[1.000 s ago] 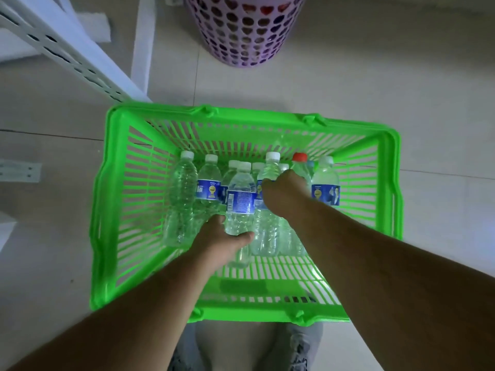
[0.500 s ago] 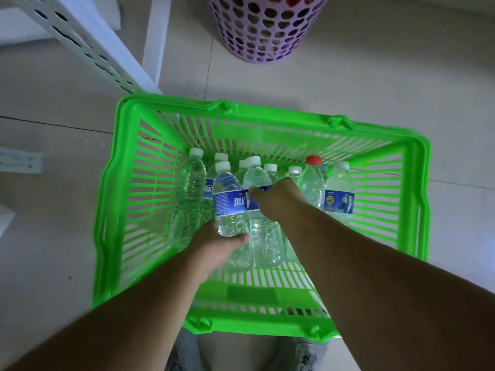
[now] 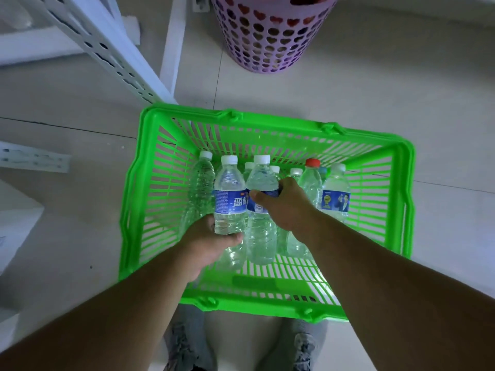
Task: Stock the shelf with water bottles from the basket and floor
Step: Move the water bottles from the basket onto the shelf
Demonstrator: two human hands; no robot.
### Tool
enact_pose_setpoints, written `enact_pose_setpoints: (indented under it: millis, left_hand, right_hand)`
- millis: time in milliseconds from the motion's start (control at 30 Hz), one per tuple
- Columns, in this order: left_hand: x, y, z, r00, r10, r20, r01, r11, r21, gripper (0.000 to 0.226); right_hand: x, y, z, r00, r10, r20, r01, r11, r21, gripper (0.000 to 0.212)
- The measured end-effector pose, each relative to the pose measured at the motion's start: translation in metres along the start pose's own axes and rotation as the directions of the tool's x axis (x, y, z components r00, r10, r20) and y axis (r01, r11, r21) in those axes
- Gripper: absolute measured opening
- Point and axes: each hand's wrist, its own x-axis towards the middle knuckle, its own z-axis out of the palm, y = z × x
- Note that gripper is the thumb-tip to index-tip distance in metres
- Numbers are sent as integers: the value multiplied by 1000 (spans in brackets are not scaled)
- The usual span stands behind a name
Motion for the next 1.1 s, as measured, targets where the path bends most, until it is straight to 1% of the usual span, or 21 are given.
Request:
enact_pose_setpoints:
  millis: [33, 67, 133, 167, 200, 300, 467, 567, 667, 767, 900, 1000, 1100]
  left_hand:
    - [-11, 3, -4, 1000, 21, -9, -21, 1000, -12, 98]
    - [-28, 11, -9, 999, 40, -16, -40, 999, -29, 80]
    - [-66, 27, -21, 995, 97, -20, -98, 994, -52, 42]
    - [-89, 38, -27, 990, 138, -30, -139, 988, -60, 32]
    - [-113, 49, -34, 985, 167, -43, -170, 983, -66, 27]
    - [-191, 82, -61, 960, 264, -93, -273, 957, -101, 26]
    - [-340, 134, -112, 896, 415, -159, -429, 900, -71, 22]
    - [-433, 157, -144, 841, 504, -197, -517, 856, -22, 28]
    - [-527, 170, -170, 786, 580, -214, -598, 801, -30, 29]
    - [-607, 172, -193, 728, 643, -237, -669, 742, -43, 31]
    - [-690, 169, -216, 644, 715, -272, -747, 664, -23, 36]
    - [-736, 161, -227, 597, 741, -308, -779, 627, -1, 37]
    - [-767, 154, -232, 563, 758, -329, -802, 598, 6, 37]
  right_hand:
    - [-13, -7, -7, 999, -35, -6, 35, 999, 10, 31]
    - [-29, -16, -15, 998, -66, -11, 66, 998, 15, 24]
    - [-65, -38, -32, 992, -127, -25, 127, 992, 16, 23]
    - [-84, -50, -42, 987, -152, -44, 153, 988, 15, 24]
    - [-106, -64, -53, 983, -171, -66, 173, 985, 14, 22]
    - [-181, -112, -89, 967, -231, -112, 234, 972, 19, 16]
    - [-328, -200, -151, 913, -361, -191, 369, 929, 6, 22]
    - [-420, -247, -183, 855, -466, -227, 479, 878, 4, 24]
    - [-509, -284, -203, 790, -538, -293, 570, 821, 31, 20]
    - [-595, -311, -212, 718, -597, -357, 641, 767, 7, 19]
    - [-687, -333, -214, 646, -621, -444, 682, 731, -29, 20]
    - [-743, -345, -213, 579, -656, -485, 728, 683, -54, 10]
    - [-785, -354, -213, 533, -677, -508, 751, 655, -85, 10]
